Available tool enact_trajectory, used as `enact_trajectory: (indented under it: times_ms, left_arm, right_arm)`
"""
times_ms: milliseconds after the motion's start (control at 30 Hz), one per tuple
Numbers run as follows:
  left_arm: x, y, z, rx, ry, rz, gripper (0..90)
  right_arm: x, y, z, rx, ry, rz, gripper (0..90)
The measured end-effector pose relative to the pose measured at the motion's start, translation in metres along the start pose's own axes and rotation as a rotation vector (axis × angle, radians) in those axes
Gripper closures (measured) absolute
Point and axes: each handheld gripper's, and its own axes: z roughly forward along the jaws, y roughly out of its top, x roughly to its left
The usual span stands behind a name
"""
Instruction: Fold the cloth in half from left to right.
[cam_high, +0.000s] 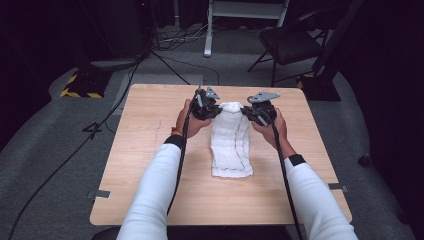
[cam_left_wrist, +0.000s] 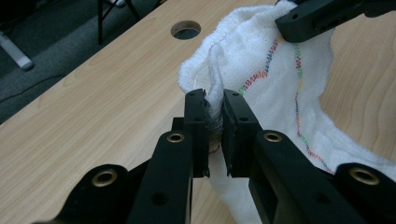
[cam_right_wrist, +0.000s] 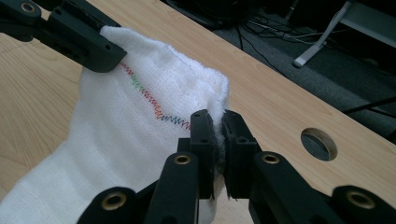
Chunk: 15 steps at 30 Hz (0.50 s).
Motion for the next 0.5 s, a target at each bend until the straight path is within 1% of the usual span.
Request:
enact_trajectory:
  times_ms: [100, 133, 233, 300, 367, 433, 500]
  left_arm:
    - [-0.003, -0.001, -0.003, -0.009, -0.022, 0.011, 81.6]
    - [-0.005, -0.002, -0.004, -0.003, -0.025, 0.025, 81.4]
    - [-0.008, -0.006, -0.007, 0.002, -0.043, 0.039, 81.2]
    - [-0.011, -0.009, -0.009, -0.004, -0.054, 0.044, 81.2]
    - [-0.015, -0.012, -0.011, -0.005, -0.061, 0.06, 81.2]
    - [-0.02, -0.015, -0.013, 0.003, -0.07, 0.078, 81.3]
    - [-0.022, -0.018, -0.017, -0.001, -0.081, 0.084, 81.4]
  right_arm:
    - [0.0, -0.001, -0.004, -0.003, 0.011, -0.008, 84.5]
    - [0.0, -0.001, -0.006, -0.001, 0.016, -0.004, 84.5]
    - [0.001, -0.004, -0.011, -0.004, 0.041, -0.009, 84.6]
    - [0.003, -0.006, -0.015, -0.006, 0.057, -0.018, 84.6]
    - [0.004, -0.008, -0.017, -0.005, 0.072, -0.029, 84.6]
    - [0.006, -0.011, -0.021, -0.01, 0.089, -0.026, 84.7]
    - [0.008, -0.015, -0.024, -0.014, 0.105, -0.029, 84.7]
